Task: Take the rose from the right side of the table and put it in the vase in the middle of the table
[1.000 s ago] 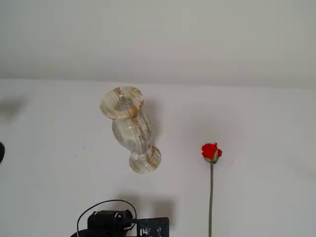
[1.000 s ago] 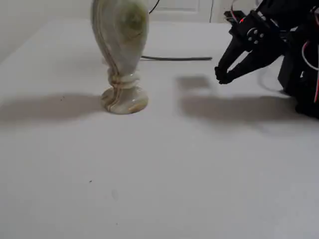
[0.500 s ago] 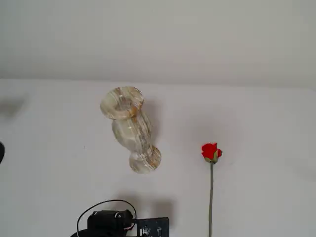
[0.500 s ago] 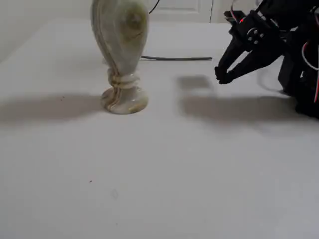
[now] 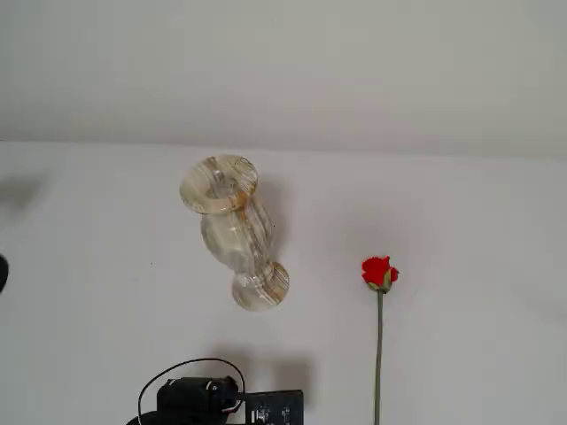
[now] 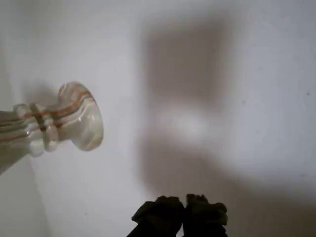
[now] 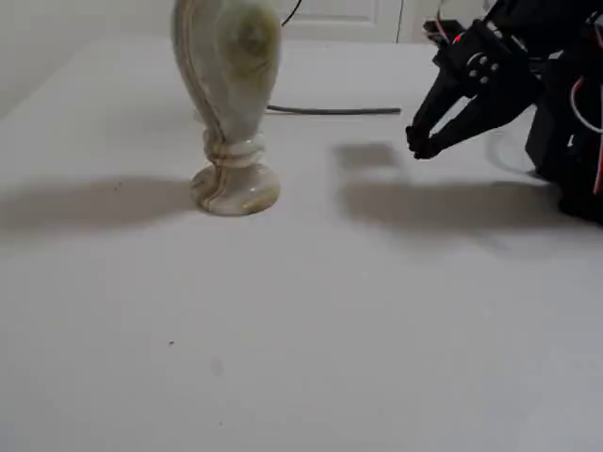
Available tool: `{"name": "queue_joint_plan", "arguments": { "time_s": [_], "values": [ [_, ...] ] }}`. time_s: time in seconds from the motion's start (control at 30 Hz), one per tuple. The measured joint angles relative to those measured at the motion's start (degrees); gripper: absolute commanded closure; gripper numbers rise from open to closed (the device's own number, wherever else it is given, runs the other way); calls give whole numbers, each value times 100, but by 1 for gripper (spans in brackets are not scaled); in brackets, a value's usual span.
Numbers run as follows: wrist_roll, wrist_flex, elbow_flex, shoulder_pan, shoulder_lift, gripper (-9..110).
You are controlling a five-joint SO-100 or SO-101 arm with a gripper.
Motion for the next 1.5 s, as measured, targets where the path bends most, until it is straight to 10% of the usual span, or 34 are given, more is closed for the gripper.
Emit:
{"name": "queue_joint_plan", "arguments": {
  "time_s": [0.5,0.83,1.5],
  "values": [
    [-105,-158,79,-149,9,101],
    [387,-3015,369,439,-237,77],
    [4359,-2382,-6091,1547,-8622,66]
  ]
}}
